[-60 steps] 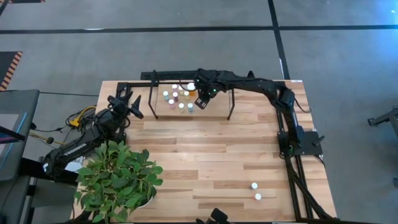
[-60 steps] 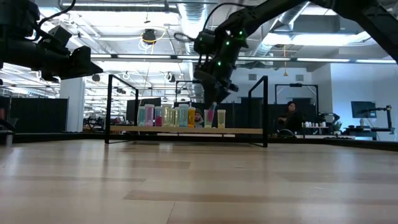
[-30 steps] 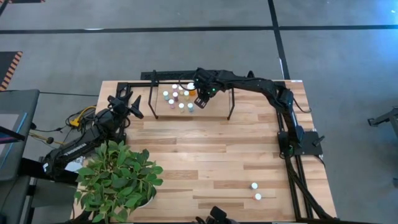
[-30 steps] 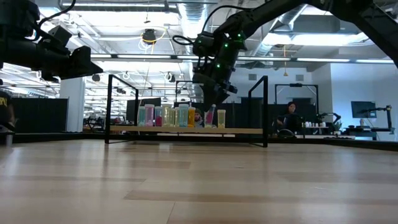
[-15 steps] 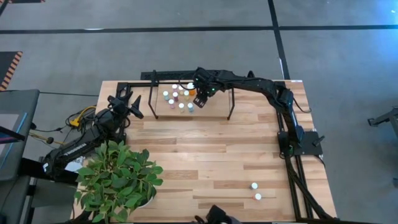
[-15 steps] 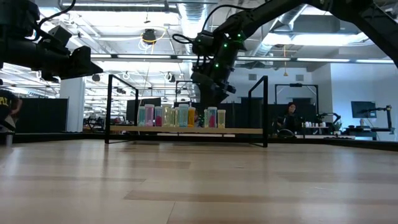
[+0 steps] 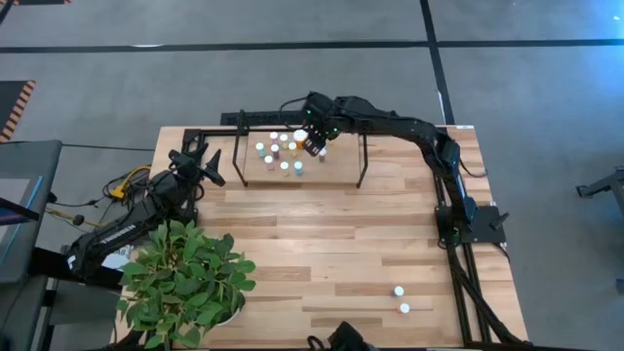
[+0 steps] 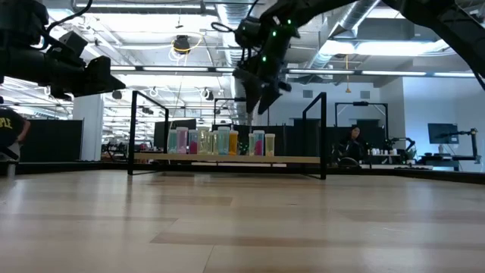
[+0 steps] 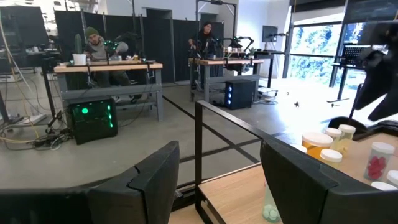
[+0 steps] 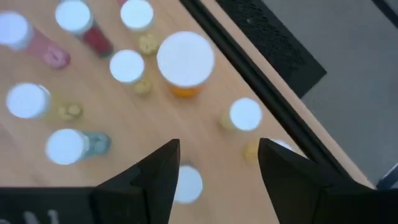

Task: Pick and place medicine bottles onto shelf by color
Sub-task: Put the blue pill bottle on the shelf

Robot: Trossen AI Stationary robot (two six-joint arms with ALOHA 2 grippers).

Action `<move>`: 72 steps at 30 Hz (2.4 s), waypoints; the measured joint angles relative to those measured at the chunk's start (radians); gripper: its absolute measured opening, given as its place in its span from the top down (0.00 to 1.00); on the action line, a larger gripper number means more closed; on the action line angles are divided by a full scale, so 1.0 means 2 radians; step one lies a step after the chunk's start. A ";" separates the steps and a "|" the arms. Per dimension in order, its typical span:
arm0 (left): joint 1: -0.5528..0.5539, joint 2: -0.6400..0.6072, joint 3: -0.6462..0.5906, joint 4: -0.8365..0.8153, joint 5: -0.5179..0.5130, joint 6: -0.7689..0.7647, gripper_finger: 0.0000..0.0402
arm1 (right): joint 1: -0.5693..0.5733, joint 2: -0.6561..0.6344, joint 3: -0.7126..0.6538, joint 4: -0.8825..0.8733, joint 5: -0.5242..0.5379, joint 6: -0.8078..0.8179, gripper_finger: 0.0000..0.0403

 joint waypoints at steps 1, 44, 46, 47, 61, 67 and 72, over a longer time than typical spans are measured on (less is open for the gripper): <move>0.000 0.000 0.000 0.000 0.000 0.000 0.47 | 0.000 0.000 0.012 -0.014 0.000 0.009 0.40; 0.000 0.000 0.000 0.000 0.000 0.000 0.47 | 0.256 -0.009 0.158 -0.309 -0.041 0.583 0.40; 0.000 0.000 0.000 0.000 0.000 0.000 0.47 | 0.278 0.000 0.153 -0.309 -0.046 0.645 0.40; 0.000 0.000 0.000 0.000 0.000 0.000 0.47 | 0.288 0.000 0.144 -0.309 -0.050 0.679 0.40; 0.000 0.000 0.000 0.000 0.001 0.000 0.47 | 0.403 -0.115 -0.084 -0.296 -0.119 1.011 0.54; 0.000 0.000 0.000 0.000 0.001 0.000 0.47 | 0.455 -0.154 -0.144 -0.289 -0.108 1.098 0.56; 0.000 0.000 0.000 0.000 0.000 0.000 0.47 | 0.482 -0.177 -0.186 -0.274 -0.118 1.128 0.55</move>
